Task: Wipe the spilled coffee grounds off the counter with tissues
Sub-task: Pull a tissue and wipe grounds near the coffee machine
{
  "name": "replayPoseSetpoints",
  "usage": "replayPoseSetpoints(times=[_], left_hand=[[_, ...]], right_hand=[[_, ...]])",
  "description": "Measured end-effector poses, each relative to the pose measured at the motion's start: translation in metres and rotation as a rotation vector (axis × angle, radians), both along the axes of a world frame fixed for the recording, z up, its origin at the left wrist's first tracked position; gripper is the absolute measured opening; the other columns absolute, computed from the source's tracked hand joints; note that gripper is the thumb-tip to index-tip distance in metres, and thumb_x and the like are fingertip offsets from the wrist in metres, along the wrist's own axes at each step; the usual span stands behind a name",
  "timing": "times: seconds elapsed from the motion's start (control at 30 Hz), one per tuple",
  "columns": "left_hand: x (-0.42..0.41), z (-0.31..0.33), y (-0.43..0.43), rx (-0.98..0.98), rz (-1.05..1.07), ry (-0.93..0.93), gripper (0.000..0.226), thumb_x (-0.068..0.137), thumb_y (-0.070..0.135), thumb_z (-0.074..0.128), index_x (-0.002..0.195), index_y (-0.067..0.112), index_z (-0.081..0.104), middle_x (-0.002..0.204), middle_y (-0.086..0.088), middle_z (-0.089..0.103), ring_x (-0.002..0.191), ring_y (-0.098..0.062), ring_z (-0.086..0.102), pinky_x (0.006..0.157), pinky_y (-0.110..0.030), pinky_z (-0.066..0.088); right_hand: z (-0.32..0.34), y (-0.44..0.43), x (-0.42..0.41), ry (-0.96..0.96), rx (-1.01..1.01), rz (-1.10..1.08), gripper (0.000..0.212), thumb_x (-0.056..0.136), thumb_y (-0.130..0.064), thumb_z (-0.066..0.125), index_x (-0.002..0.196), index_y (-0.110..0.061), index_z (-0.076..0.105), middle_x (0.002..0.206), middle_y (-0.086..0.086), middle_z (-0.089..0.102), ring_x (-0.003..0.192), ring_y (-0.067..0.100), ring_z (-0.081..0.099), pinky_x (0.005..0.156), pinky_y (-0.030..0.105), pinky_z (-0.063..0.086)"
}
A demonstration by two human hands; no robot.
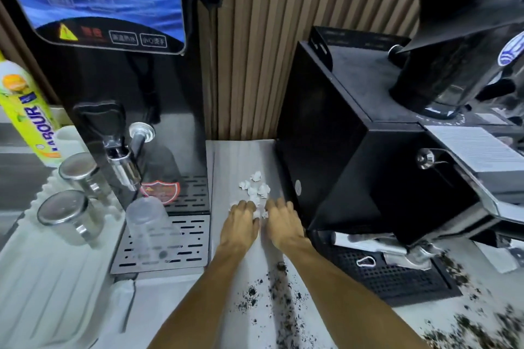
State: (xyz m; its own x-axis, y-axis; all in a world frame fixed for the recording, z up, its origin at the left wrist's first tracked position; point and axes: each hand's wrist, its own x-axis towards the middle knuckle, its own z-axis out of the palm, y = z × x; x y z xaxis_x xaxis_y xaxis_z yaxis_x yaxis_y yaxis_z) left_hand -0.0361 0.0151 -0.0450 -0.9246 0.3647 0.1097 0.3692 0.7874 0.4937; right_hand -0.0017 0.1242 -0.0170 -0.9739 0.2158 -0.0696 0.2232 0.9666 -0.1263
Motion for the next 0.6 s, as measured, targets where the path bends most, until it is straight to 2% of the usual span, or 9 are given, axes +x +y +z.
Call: replayPoseSetpoints(times=[0.13,0.33,0.47,0.6], left_hand=[[0.01,0.004,-0.002,0.05,0.008,0.007,0.024,0.088,0.02,0.061,0.109,0.008,0.061,0.105,-0.008,0.061,0.1,-0.024,0.056,0.084,-0.033,0.049],[0.036,0.034,-0.003,0.196,0.026,0.063,0.028,0.088,0.029,0.064,0.11,0.012,0.061,0.108,-0.001,0.061,0.095,-0.017,0.058,0.08,-0.031,0.052],[0.062,0.062,-0.001,0.282,-0.026,0.075,0.025,0.087,0.03,0.066,0.106,0.017,0.061,0.098,0.002,0.065,0.083,-0.013,0.059,0.074,-0.032,0.054],[0.102,0.091,0.015,0.336,-0.098,0.152,0.024,0.085,0.028,0.07,0.105,0.019,0.062,0.095,0.008,0.062,0.083,-0.008,0.056,0.072,-0.024,0.049]], right_hand=[[0.004,0.001,0.016,0.067,-0.097,-0.042,0.039,0.093,0.001,0.041,0.131,-0.009,0.044,0.13,0.012,0.047,0.115,0.03,0.044,0.098,0.037,0.042],[0.022,-0.005,0.052,0.279,-0.298,-0.067,0.029,0.1,-0.021,0.044,0.128,-0.013,0.045,0.124,0.008,0.045,0.107,0.027,0.047,0.09,0.04,0.044],[0.039,0.004,0.085,0.407,-0.425,-0.07,0.025,0.1,-0.026,0.046,0.123,-0.015,0.046,0.118,0.006,0.045,0.101,0.026,0.051,0.089,0.043,0.046],[0.059,0.024,0.133,0.506,-0.493,-0.077,0.024,0.101,-0.033,0.043,0.121,-0.019,0.043,0.115,-0.002,0.041,0.096,0.018,0.049,0.085,0.035,0.045]])
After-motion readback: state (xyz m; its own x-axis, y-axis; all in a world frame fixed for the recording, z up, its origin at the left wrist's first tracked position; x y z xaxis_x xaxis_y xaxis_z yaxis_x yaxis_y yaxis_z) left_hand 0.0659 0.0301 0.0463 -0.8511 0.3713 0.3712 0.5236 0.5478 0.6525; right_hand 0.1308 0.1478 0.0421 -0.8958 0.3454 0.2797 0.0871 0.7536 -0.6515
